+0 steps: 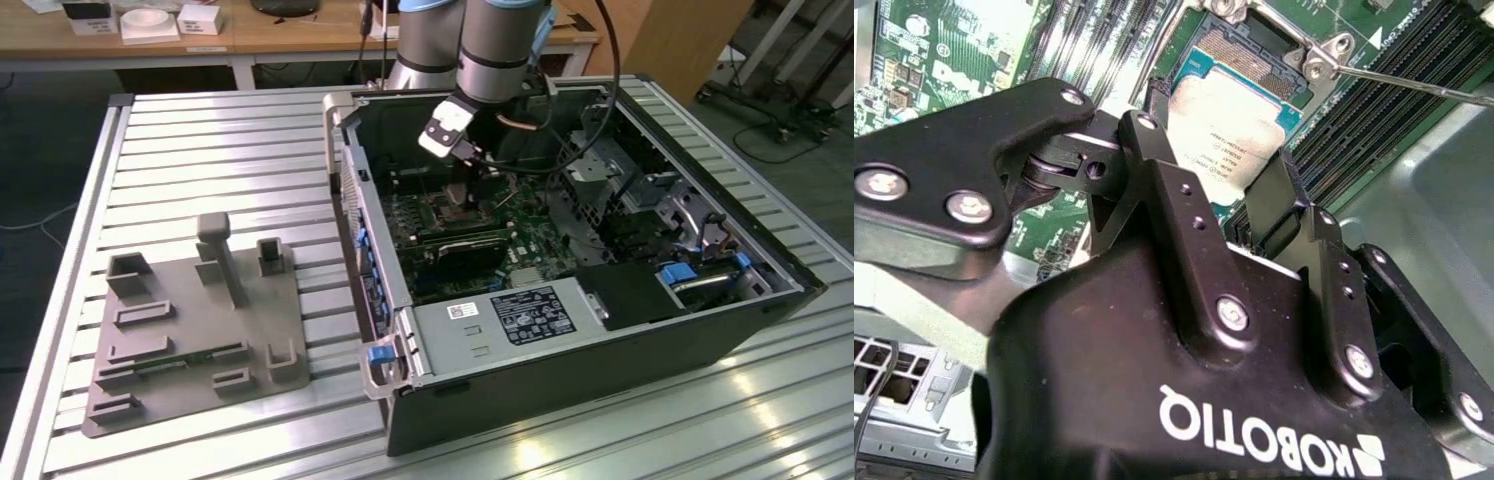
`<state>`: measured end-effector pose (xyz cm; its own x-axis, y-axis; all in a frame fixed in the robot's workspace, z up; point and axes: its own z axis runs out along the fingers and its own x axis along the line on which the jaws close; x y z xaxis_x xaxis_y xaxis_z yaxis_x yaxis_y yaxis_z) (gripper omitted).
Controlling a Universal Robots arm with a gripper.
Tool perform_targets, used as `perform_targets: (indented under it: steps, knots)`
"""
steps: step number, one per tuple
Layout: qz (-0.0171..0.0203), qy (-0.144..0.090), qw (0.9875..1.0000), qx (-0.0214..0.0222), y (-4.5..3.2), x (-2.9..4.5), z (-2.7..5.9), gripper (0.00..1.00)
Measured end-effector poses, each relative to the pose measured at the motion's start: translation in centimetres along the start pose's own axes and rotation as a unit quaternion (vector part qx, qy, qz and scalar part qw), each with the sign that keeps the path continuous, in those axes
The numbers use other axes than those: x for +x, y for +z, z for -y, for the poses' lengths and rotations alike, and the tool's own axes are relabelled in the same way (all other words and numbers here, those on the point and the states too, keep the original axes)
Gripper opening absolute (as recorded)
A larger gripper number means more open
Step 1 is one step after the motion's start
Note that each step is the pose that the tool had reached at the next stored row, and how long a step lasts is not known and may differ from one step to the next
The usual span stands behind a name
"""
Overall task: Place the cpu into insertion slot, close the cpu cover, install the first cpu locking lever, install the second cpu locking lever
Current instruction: 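Place the cpu into insertion slot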
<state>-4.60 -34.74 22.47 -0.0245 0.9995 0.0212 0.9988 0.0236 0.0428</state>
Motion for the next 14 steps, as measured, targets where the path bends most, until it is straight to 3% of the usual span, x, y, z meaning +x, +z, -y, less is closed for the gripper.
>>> perform_targets:
  steps: [14]
  knots:
    - [0.0005,0.012,0.9999,0.0029,1.06,0.09,0.05,0.54]
